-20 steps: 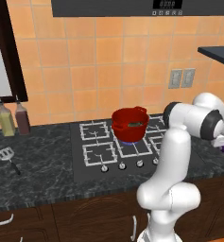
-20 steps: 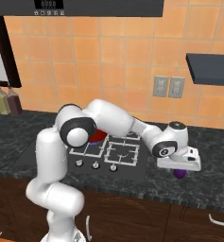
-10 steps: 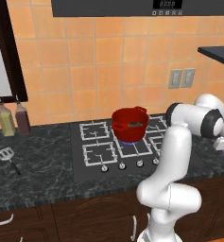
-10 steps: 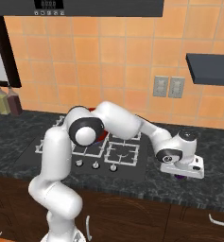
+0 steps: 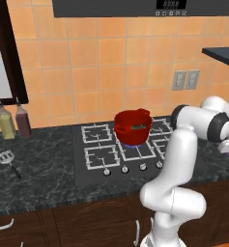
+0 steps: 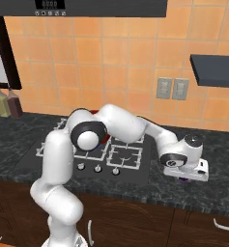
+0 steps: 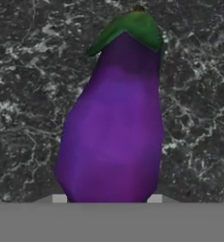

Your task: Put the cucumber and eggplant in the pot. Retrieve the spatula and lightly stir the vegetables in the pot.

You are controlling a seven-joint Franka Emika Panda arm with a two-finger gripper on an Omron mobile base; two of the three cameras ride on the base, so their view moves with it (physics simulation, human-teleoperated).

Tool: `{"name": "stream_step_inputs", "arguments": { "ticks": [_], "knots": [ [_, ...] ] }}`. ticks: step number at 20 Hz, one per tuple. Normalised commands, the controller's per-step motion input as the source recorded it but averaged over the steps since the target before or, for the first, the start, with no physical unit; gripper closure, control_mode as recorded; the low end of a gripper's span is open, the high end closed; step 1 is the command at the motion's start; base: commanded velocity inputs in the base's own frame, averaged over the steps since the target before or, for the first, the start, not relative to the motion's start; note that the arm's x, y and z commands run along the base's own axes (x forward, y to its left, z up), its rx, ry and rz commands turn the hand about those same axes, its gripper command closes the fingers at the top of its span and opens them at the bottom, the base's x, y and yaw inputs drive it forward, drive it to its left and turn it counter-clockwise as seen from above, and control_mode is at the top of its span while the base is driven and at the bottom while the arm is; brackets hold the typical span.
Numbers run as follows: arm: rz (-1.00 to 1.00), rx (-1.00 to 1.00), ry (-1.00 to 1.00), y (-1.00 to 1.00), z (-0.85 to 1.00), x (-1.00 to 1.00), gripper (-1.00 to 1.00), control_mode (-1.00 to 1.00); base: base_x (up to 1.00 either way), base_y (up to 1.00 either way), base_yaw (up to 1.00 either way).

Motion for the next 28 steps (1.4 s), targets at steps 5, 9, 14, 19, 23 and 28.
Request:
{"name": "stream_step_inputs", "arguments": {
  "ticks": [5, 9, 14, 19, 23, 28],
  "knots": [
    [0.18, 0.01, -0.15, 0.39, 0.75, -0.13, 1.00, -1.00, 0.00, 0.00, 0.00],
    [0.37, -0.03, -0.09, 0.74, 0.99, -0.28, 1.00, -1.00, 0.00, 0.00, 0.00],
    [0.49, -0.13, -0.02, 0.99, 0.85, -0.04, 1.00, -1.00, 0.00, 0.00, 0.00],
    [0.46, -0.13, -0.03, 1.00, 0.81, 0.00, 1.00, -1.00, 0.00, 0.00, 0.00],
    [0.35, -0.10, 0.00, 1.00, 0.95, 0.03, 1.00, -1.00, 0.00, 0.00, 0.00],
    [0.24, -0.18, 0.06, 1.00, 0.38, 0.33, 1.00, -1.00, 0.00, 0.00, 0.00]
  ]
}}
